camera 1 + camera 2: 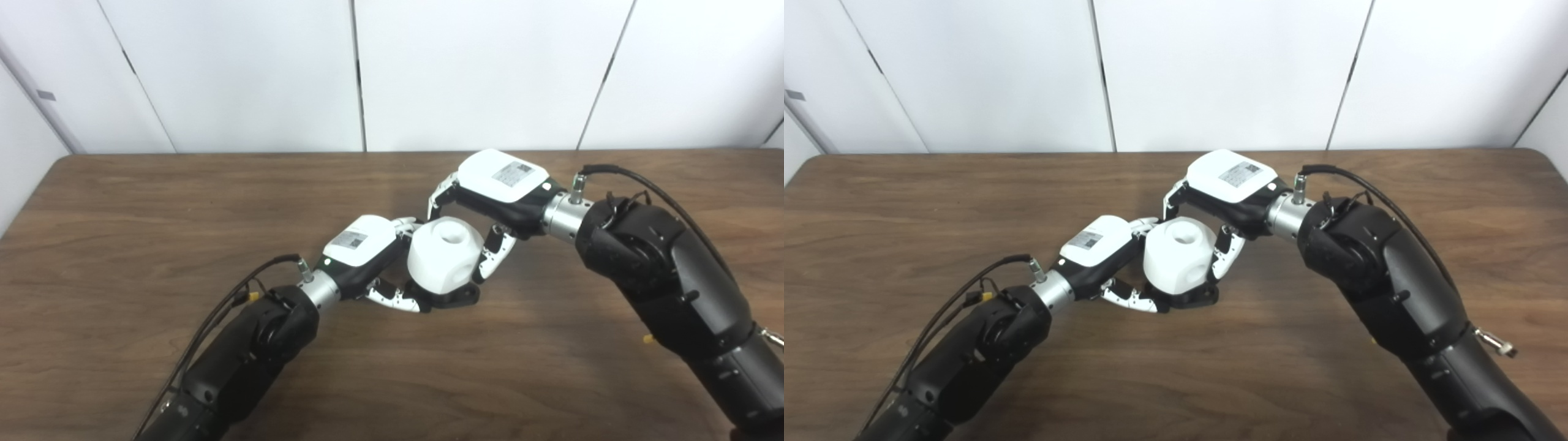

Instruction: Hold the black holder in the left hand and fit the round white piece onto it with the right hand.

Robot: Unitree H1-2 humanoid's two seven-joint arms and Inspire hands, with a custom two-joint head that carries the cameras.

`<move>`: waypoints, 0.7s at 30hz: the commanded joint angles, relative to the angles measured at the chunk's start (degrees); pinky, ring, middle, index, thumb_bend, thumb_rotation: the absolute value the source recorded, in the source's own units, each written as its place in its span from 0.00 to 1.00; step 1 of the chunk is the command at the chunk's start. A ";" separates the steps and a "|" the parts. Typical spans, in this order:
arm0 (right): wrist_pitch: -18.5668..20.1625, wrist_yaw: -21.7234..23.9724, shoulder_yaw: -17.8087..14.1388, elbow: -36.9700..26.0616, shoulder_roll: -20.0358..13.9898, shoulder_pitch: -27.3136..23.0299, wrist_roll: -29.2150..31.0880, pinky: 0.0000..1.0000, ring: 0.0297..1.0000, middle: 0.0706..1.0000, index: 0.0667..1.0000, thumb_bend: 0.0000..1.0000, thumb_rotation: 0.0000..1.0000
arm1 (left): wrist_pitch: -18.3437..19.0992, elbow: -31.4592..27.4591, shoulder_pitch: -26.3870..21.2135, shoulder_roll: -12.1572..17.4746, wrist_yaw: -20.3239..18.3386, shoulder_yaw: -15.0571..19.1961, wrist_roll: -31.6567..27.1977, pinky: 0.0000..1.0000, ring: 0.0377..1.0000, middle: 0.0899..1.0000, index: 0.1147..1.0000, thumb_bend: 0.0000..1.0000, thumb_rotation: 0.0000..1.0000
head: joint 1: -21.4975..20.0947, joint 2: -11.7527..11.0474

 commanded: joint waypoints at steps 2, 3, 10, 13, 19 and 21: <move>-1.19 0.62 -0.78 -0.93 -1.29 -2.76 0.75 0.76 0.76 0.68 0.44 0.53 0.14 | 1.82 1.44 1.96 0.02 -5.52 -2.40 0.61 0.73 0.90 0.85 0.42 0.52 0.07 | 0.18 0.29; -1.19 0.86 -0.85 -1.02 -1.39 -2.74 0.80 0.76 0.77 0.68 0.44 0.53 0.14 | 1.97 1.35 1.96 0.05 -5.59 -2.42 0.69 0.73 0.90 0.85 0.42 0.52 0.07 | 0.11 0.32; -1.18 2.19 -0.65 -1.50 -1.93 -2.94 1.16 0.77 0.76 0.68 0.44 0.52 0.14 | 2.76 0.79 1.89 0.21 -6.45 -2.41 0.38 0.72 0.90 0.85 0.42 0.52 0.07 | -0.14 0.51; -1.38 2.56 -0.54 -1.61 -2.12 -3.03 1.16 0.77 0.76 0.68 0.44 0.52 0.14 | 2.83 0.66 1.89 0.20 -6.67 -2.34 0.33 0.72 0.90 0.85 0.42 0.52 0.07 | 0.02 0.53; -2.06 2.15 -0.37 -1.51 -1.85 -2.71 1.37 0.76 0.75 0.67 0.44 0.53 0.14 | 2.85 0.67 1.83 0.11 -6.68 -2.42 0.47 0.72 0.90 0.85 0.42 0.52 0.07 | 0.21 0.68; -2.22 1.95 -0.23 -1.35 -1.67 -2.62 1.26 0.76 0.75 0.68 0.44 0.53 0.14 | 2.99 0.54 1.85 0.09 -6.81 -2.39 0.39 0.72 0.90 0.85 0.42 0.52 0.07 | 0.20 0.72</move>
